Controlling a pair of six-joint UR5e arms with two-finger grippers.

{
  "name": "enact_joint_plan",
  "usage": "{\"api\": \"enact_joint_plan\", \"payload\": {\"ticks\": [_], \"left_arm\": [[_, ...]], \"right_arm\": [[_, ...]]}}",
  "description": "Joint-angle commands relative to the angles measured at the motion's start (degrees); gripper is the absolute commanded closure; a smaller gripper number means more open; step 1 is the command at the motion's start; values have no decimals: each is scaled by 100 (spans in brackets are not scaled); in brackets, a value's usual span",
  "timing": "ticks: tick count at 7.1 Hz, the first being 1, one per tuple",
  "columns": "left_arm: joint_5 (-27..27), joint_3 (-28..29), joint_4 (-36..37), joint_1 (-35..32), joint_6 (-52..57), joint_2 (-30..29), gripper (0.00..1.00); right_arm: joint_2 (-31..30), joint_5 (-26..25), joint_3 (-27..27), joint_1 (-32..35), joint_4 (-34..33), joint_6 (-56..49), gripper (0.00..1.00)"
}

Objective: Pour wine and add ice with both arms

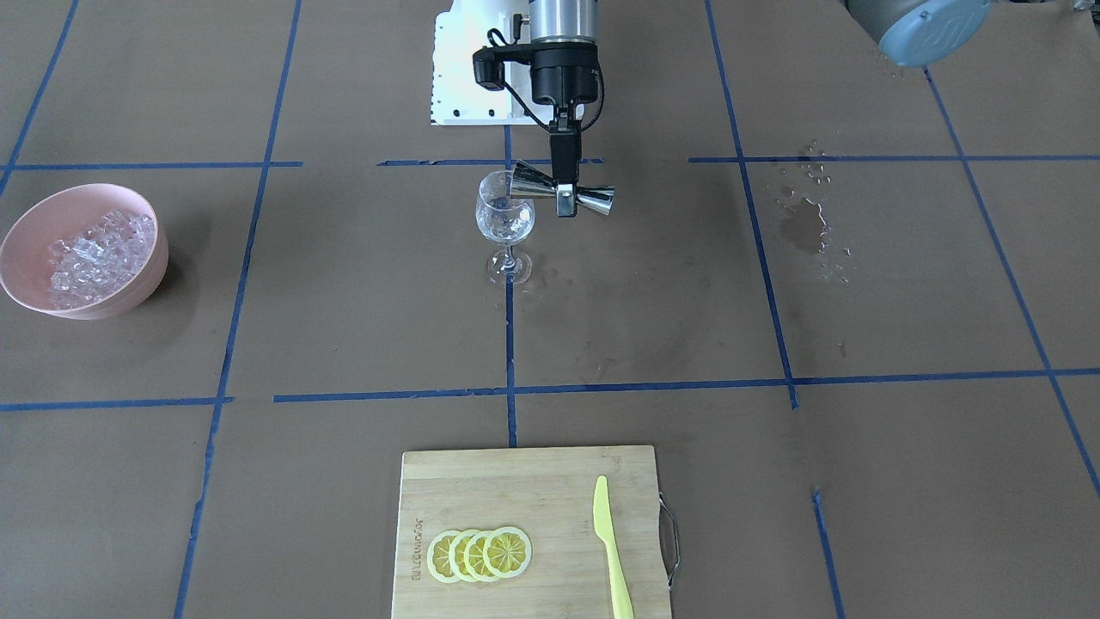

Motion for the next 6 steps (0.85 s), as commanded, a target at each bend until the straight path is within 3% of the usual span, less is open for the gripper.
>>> {"api": "enact_joint_plan", "payload": {"ticks": [1, 2, 4, 5, 6], "left_arm": [[2, -184, -79, -26, -1229, 57, 100], [-6, -325, -471, -78, -1676, 171, 100], [-15, -309, -2791, -88, -3029, 1238, 100], [-15, -318, -3518, -88, -3138, 1723, 100], [-15, -318, -3751, -88, -3540, 2049, 100]], "right_arm": [[0, 0, -7, 0, -7, -7, 0], [0, 0, -15, 0, 2, -7, 0], [9, -9, -7, 0, 2, -7, 0], [17, -9, -15, -9, 2, -7, 0], [17, -9, -7, 0, 2, -7, 0]]}}
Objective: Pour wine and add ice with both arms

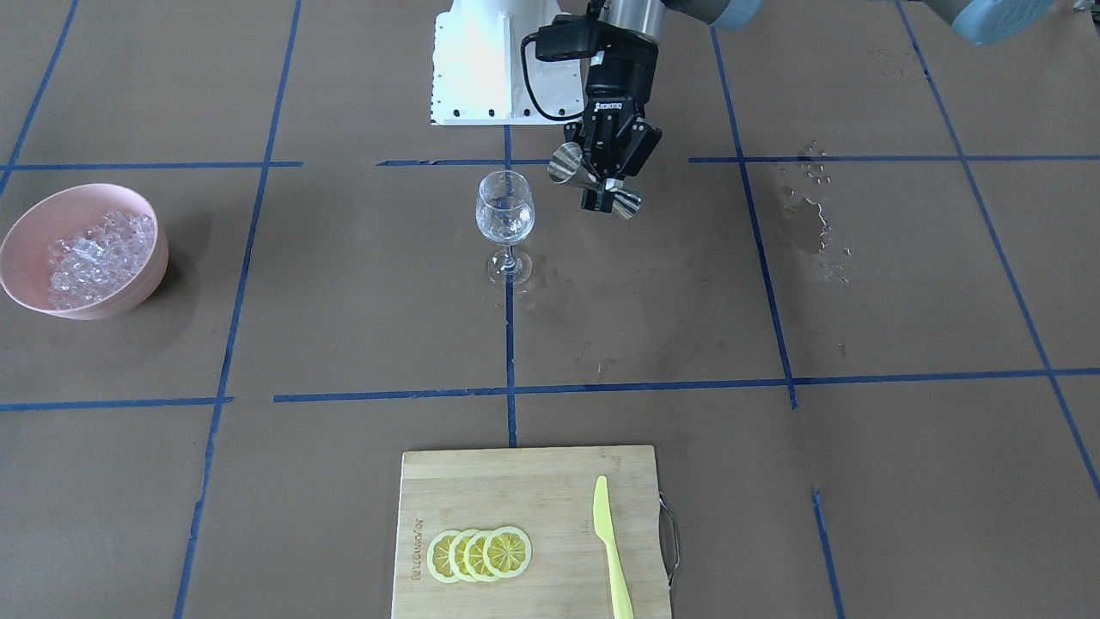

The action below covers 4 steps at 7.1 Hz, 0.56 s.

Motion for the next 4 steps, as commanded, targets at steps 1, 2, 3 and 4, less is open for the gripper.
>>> {"api": "enact_joint_plan", "payload": {"ticks": [1, 2, 3, 4], "left_arm": [[-9, -30, -1222, -10, -643, 1070, 100], [-1, 170, -2751, -10, -793, 1868, 100], [43, 850, -4202, -10, -1213, 2520, 100], [157, 1423, -5592, -19, -1295, 3135, 100]], "right_arm": [[4, -1, 3, -5, 0, 0, 0], [13, -1, -5, -5, 0, -9, 0], [22, -1, -5, -5, 0, 0, 0], [22, -1, 21, -5, 9, 9, 0]]}}
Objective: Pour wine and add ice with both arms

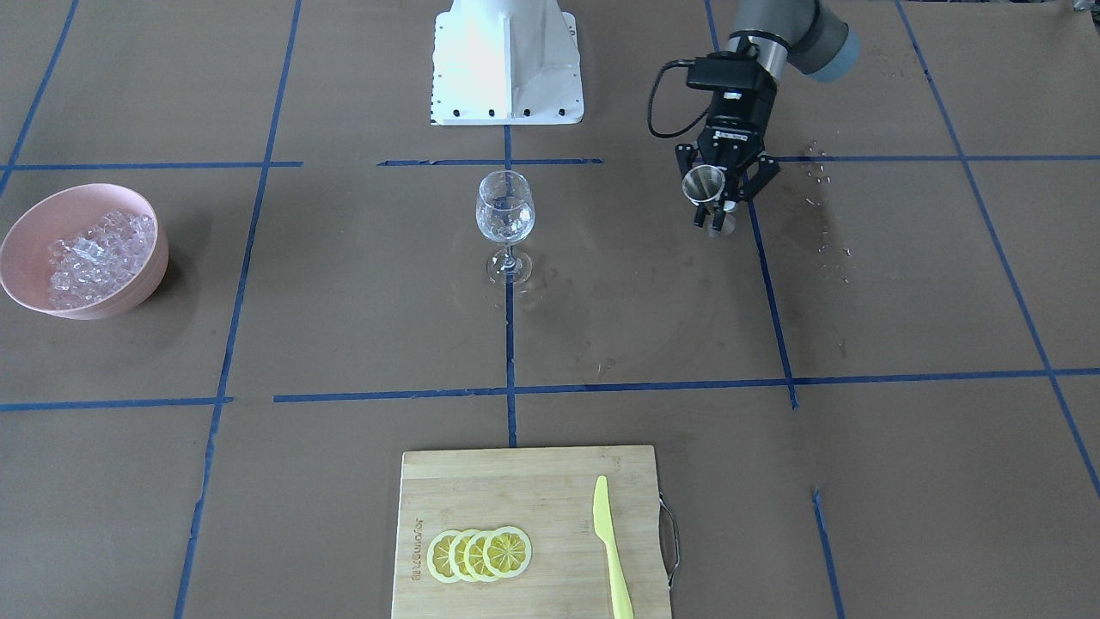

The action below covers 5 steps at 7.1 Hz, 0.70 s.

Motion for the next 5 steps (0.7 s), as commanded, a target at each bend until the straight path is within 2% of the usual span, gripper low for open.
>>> {"api": "enact_joint_plan", "payload": {"ticks": [1, 2, 3, 4, 5], "left_arm": [[385, 820, -2171, -6, -232, 1115, 100], [927, 1257, -2324, 3, -468, 1144, 100], [985, 1661, -2709, 55, -1192, 1127, 100], [1090, 1935, -2800, 91, -1582, 1049, 100], [1091, 2060, -2766, 204, -1586, 778, 100]], "right_arm": [[4, 0, 28, 0, 7, 9, 0], [4, 0, 37, 0, 7, 0, 0], [4, -17, 11, -9, 7, 0, 0], [-39, 9, 124, -9, 7, 26, 0], [-40, 0, 90, -9, -2, 17, 0]]}}
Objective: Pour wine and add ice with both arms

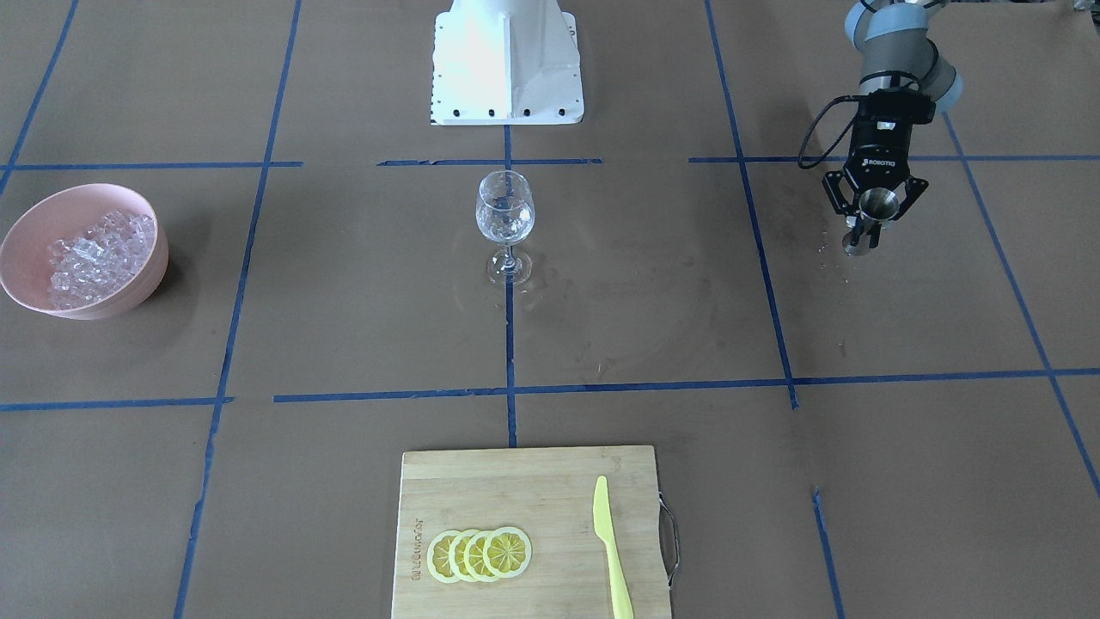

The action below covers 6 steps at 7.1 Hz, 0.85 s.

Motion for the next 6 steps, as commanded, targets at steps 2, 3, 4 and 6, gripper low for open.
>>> {"api": "enact_joint_plan", "payload": {"ticks": [2, 3, 4, 6], "left_arm": [[73, 725, -65, 342, -352, -1132, 100], [73, 725, -82, 352, -397, -1099, 100], [73, 647, -100, 352, -397, -977, 100], [73, 584, -100, 352, -432, -905, 100]], "right_arm": [[3, -17, 60, -2, 2, 2, 0], [3, -17, 52, -2, -7, 2, 0], [3, -8, 61, -2, 2, 2, 0], [-6, -8, 70, -2, 2, -7, 0]]}}
